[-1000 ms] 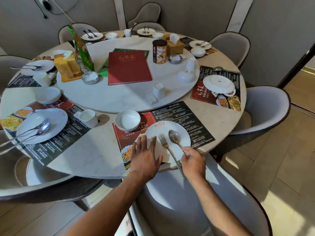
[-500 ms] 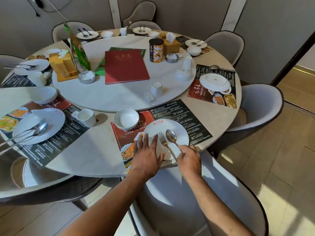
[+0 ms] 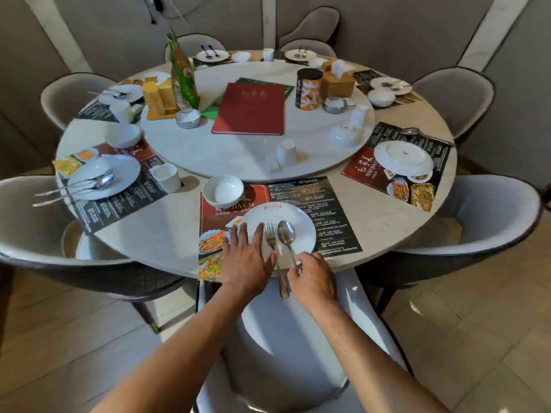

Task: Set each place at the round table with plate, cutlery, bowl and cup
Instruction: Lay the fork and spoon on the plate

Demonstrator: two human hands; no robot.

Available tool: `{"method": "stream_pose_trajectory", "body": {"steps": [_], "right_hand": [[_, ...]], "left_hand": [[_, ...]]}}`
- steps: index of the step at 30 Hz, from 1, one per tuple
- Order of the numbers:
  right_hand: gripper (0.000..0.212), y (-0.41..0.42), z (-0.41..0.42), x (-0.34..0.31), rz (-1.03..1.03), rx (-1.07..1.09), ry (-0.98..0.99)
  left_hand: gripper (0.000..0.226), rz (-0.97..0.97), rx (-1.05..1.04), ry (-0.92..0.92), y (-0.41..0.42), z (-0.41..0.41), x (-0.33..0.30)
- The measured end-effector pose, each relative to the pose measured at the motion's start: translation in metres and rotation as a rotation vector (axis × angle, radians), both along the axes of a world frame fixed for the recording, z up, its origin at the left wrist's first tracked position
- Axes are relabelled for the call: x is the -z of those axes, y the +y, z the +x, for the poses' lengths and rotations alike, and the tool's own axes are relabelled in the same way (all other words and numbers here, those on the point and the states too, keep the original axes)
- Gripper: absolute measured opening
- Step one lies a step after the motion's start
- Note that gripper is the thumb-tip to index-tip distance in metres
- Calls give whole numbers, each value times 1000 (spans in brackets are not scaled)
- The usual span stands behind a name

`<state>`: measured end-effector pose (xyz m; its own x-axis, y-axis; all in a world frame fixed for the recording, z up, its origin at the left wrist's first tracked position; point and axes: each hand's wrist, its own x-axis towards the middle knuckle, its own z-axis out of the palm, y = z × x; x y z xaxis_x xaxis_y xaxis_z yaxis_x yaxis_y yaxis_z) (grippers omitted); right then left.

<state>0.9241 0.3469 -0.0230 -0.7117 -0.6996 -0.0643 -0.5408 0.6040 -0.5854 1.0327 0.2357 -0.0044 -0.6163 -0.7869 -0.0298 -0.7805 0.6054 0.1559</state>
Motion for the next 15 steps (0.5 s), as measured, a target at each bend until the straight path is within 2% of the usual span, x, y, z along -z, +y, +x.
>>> {"method": "stream_pose_trajectory", "body": {"steps": [7,15], "right_hand": [[41,18,-45,-24,56,-105,112],[53,19,-92,-39,82,-233,288]], "left_hand": [[71,-30,-106,56,44,-17,-15],[70,-36,-117,100,49,-51,-22]]}}
